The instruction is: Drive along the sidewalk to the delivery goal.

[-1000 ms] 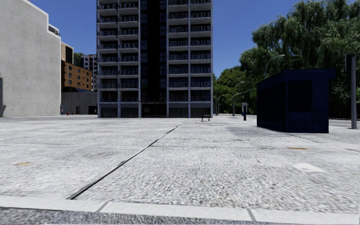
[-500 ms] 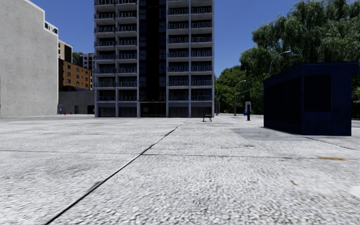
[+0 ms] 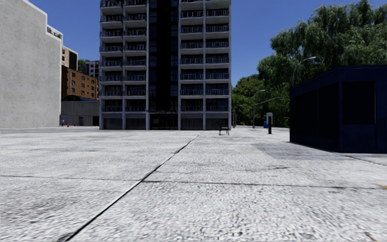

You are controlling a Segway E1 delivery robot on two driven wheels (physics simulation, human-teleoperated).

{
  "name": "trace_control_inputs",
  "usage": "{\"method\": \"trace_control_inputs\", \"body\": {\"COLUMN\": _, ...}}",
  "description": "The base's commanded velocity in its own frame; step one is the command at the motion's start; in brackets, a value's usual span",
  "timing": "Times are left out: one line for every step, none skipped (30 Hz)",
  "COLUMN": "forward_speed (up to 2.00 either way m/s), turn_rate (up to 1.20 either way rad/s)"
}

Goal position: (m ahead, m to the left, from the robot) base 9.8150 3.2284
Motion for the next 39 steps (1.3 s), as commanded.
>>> {"method": "trace_control_inputs", "body": {"forward_speed": 1.26, "turn_rate": 0.0}}
{"method": "trace_control_inputs", "body": {"forward_speed": 1.26, "turn_rate": 0.0}}
{"method": "trace_control_inputs", "body": {"forward_speed": 1.29, "turn_rate": 0.0}}
{"method": "trace_control_inputs", "body": {"forward_speed": 1.29, "turn_rate": 0.0}}
{"method": "trace_control_inputs", "body": {"forward_speed": 1.31, "turn_rate": 0.0}}
{"method": "trace_control_inputs", "body": {"forward_speed": 1.32, "turn_rate": 0.0}}
{"method": "trace_control_inputs", "body": {"forward_speed": 1.33, "turn_rate": 0.0}}
{"method": "trace_control_inputs", "body": {"forward_speed": 1.36, "turn_rate": 0.0}}
{"method": "trace_control_inputs", "body": {"forward_speed": 1.36, "turn_rate": 0.0}}
{"method": "trace_control_inputs", "body": {"forward_speed": 1.37, "turn_rate": 0.0}}
{"method": "trace_control_inputs", "body": {"forward_speed": 1.37, "turn_rate": 0.0}}
{"method": "trace_control_inputs", "body": {"forward_speed": 1.37, "turn_rate": 0.0}}
{"method": "trace_control_inputs", "body": {"forward_speed": 1.37, "turn_rate": 0.0}}
{"method": "trace_control_inputs", "body": {"forward_speed": 1.37, "turn_rate": 0.0}}
{"method": "trace_control_inputs", "body": {"forward_speed": 1.37, "turn_rate": 0.0}}
{"method": "trace_control_inputs", "body": {"forward_speed": 1.38, "turn_rate": 0.0}}
{"method": "trace_control_inputs", "body": {"forward_speed": 1.38, "turn_rate": 0.0}}
{"method": "trace_control_inputs", "body": {"forward_speed": 1.38, "turn_rate": 0.0}}
{"method": "trace_control_inputs", "body": {"forward_speed": 1.38, "turn_rate": 0.0}}
{"method": "trace_control_inputs", "body": {"forward_speed": 1.38, "turn_rate": 0.0}}
{"method": "trace_control_inputs", "body": {"forward_speed": 1.38, "turn_rate": 0.0}}
{"method": "trace_control_inputs", "body": {"forward_speed": 1.38, "turn_rate": 0.0}}
{"method": "trace_control_inputs", "body": {"forward_speed": 1.38, "turn_rate": 0.06}}
{"method": "trace_control_inputs", "body": {"forward_speed": 1.38, "turn_rate": 0.23}}
{"method": "trace_control_inputs", "body": {"forward_speed": 1.38, "turn_rate": 0.23}}
{"method": "trace_control_inputs", "body": {"forward_speed": 1.38, "turn_rate": 0.4}}
{"method": "trace_control_inputs", "body": {"forward_speed": 1.39, "turn_rate": 0.48}}
{"method": "trace_control_inputs", "body": {"forward_speed": 1.39, "turn_rate": 0.5}}
{"method": "trace_control_inputs", "body": {"forward_speed": 1.39, "turn_rate": 0.5}}
{"method": "trace_control_inputs", "body": {"forward_speed": 1.4, "turn_rate": 0.5}}
{"method": "trace_control_inputs", "body": {"forward_speed": 1.42, "turn_rate": 0.5}}
{"method": "trace_control_inputs", "body": {"forward_speed": 1.44, "turn_rate": 0.5}}
{"method": "trace_control_inputs", "body": {"forward_speed": 1.46, "turn_rate": 0.5}}
{"method": "trace_control_inputs", "body": {"forward_speed": 1.46, "turn_rate": 0.5}}
{"method": "trace_control_inputs", "body": {"forward_speed": 1.52, "turn_rate": 0.5}}
{"method": "trace_control_inputs", "body": {"forward_speed": 2.0, "turn_rate": 0.5}}
{"method": "trace_control_inputs", "body": {"forward_speed": 2.0, "turn_rate": 0.5}}
{"method": "trace_control_inputs", "body": {"forward_speed": 2.0, "turn_rate": 0.5}}
{"method": "trace_control_inputs", "body": {"forward_speed": 2.0, "turn_rate": 0.5}}
